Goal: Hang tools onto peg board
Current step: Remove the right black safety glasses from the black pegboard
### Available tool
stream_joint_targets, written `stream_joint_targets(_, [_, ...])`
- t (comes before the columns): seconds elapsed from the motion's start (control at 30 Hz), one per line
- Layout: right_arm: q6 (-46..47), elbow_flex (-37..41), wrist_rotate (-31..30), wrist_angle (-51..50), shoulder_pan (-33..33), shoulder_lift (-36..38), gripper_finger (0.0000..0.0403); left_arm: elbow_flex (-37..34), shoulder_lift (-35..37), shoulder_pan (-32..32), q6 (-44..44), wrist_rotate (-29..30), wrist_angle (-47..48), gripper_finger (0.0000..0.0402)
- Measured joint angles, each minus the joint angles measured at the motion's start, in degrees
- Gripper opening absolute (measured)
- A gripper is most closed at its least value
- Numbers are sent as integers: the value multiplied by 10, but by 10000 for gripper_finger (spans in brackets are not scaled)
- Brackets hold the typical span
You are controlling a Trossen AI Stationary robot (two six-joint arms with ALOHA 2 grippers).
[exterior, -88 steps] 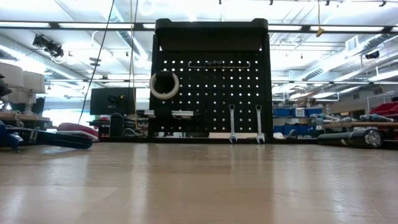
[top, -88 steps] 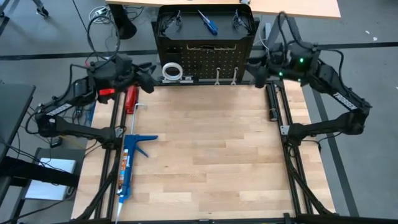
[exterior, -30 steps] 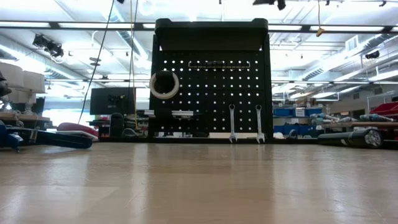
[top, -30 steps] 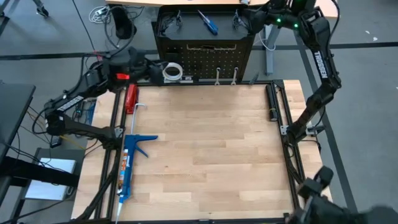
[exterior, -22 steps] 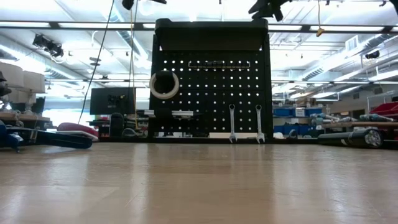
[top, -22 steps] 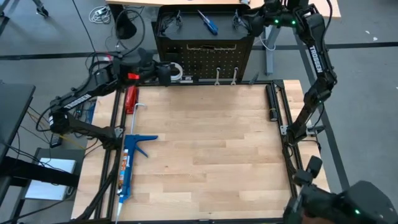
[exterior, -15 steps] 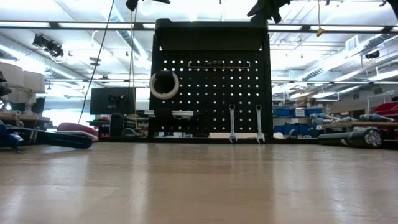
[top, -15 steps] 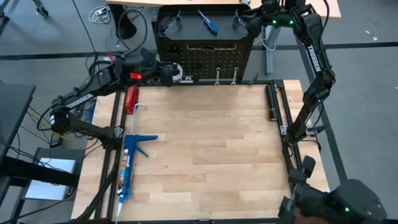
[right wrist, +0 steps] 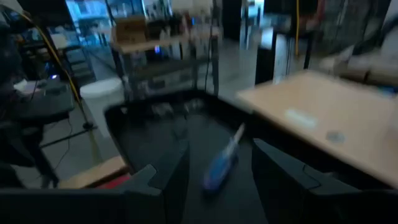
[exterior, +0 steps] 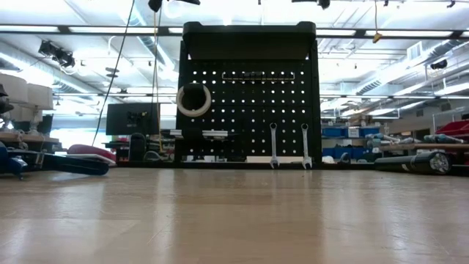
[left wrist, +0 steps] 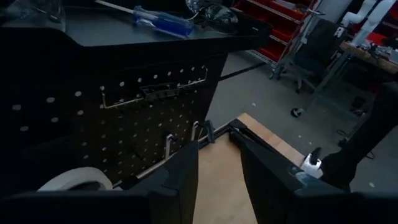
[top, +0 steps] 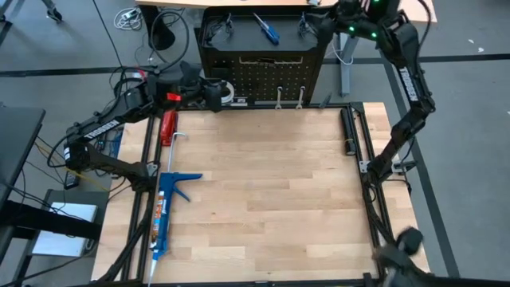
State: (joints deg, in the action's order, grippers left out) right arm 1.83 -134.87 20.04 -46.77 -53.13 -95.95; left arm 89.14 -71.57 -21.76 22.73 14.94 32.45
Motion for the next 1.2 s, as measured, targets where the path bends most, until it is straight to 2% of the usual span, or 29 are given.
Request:
stream_joint_targets(0.3, [-34, -1, -143, 77, 92, 62, 174, 0, 1, 0, -18, -22, 0, 126])
stream_joint_targets(0.37, [-37, -2, -157, 87, 100, 67, 174, 0, 1, 0, -23, -22, 0, 126])
stream_joint_targets(0.57, [-63, -1, -161, 53, 82, 48, 174, 0, 1, 0, -28, -22, -8, 126])
stream_joint_targets(0.8, [-83, -1, -122, -60, 42, 6, 174, 0, 1, 0, -26, -22, -17, 126])
stream_joint_targets(1.2, [-102, -1, -81, -136, -16, -23, 167, 0, 1, 0, -9, -46, -15, 126])
